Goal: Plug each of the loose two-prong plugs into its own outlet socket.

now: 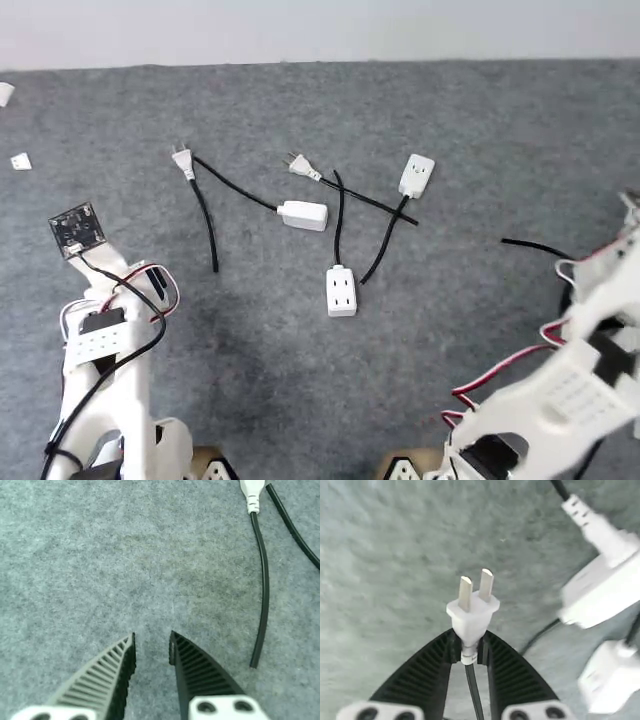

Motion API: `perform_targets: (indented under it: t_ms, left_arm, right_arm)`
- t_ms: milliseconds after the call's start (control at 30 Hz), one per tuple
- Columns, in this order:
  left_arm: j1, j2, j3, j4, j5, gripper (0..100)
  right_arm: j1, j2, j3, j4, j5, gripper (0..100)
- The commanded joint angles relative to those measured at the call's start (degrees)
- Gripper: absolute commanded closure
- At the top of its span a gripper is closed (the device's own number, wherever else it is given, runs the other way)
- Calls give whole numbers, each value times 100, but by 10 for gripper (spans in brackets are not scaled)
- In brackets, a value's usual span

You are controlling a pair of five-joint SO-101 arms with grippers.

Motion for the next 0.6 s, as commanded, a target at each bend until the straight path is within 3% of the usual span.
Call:
perform_targets:
  t_ms: [0,100,267,400,567]
  left_arm:
    - [-26,-53,-268,18,-53,899]
    - [-26,-53,-268,18,-53,899]
    - [-26,-53,-268,18,-53,899]
    - [-26,-53,-268,18,-53,899]
    - [-26,-53,-277,18,-53,899]
  right_arm:
    - [277,-418,484,-681,1451,988]
    - [321,-321,993,-1165,2602,934]
    - [356,-286,1187,-1516,2901,783]
    - [435,-321,1160,-1332,3086,812]
    - [1042,-382,1160,-558,3771,844]
